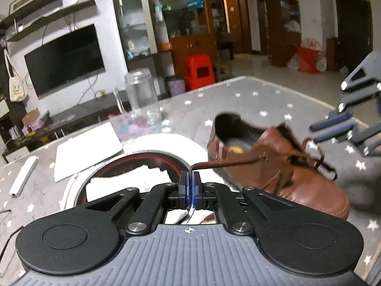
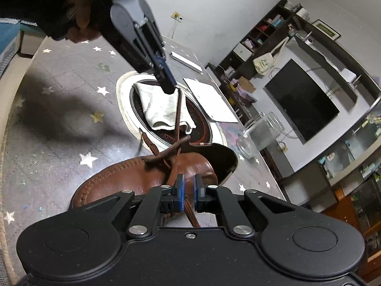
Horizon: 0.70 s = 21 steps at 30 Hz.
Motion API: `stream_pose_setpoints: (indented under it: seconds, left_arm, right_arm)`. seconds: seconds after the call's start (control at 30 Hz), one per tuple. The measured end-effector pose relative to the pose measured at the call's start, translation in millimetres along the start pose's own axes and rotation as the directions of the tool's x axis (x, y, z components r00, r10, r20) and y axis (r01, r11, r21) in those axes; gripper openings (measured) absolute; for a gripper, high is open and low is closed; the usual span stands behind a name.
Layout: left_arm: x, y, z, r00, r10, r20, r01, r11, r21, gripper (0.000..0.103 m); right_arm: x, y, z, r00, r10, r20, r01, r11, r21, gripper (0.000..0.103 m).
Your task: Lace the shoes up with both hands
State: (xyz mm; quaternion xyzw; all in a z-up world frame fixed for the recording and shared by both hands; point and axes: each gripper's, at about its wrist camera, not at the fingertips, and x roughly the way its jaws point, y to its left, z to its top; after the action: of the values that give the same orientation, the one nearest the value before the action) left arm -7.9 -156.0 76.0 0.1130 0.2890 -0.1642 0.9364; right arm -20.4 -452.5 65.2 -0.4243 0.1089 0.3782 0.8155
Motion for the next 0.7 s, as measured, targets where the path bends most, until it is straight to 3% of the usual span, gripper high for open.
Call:
stream_pose_setpoints:
  seconds: [0.1, 0.2, 0.27, 0.43, 0.53, 0.57, 0.7]
  left_arm:
    - [3.4, 1.1, -7.9, 0.999, -0.008, -0.034, 0.009, 1.000, 0.011, 0.004]
    - [2.0, 2.6, -12.5, 0.998, 0.045, -0.044, -0.044, 0.999, 0.026, 0.003]
    - [2.2, 8.7, -14.1, 0.997, 0.041, -0.061, -0.041, 0.999, -0.001, 0.003]
    - [4.2, 15.4, -17.9, 0.995, 0.063, -0.081, -0.065, 0.998, -0.023, 0.004]
    - [6.8, 16.4, -22.1, 0.993, 0.051, -0.104, -0.052, 0.999, -0.011, 0.015]
    - [7.9, 16.5, -23.6, 0.992, 0.047, -0.113, -0.048, 0.999, -0.003, 0.027]
    - [-0.7, 11.4, -30.5, 0.992, 0.058, -0.111, -0.051, 0.996, 0.066, 0.031]
  right_arm:
    - [-3.9, 2.9, -4.2, 1.000, 0.001, 0.000, -0.001, 1.000, 0.013, 0.008]
    - [-7.9, 5.8, -8.5, 1.000, 0.001, 0.000, -0.001, 1.000, 0.026, 0.014]
    - [6.2, -9.3, 8.0, 1.000, 0.005, 0.001, -0.005, 0.999, 0.035, 0.015]
    - [7.9, -8.4, 8.1, 1.000, 0.016, 0.005, -0.017, 0.999, 0.041, 0.015]
    - [8.8, -8.5, 8.7, 1.000, 0.020, 0.005, -0.020, 0.999, 0.041, 0.015]
    - [9.0, -8.6, 8.8, 1.000, 0.021, 0.005, -0.021, 0.999, 0.040, 0.015]
    - [8.7, -10.6, 8.8, 1.000, 0.021, 0.004, -0.021, 0.999, 0.039, 0.015]
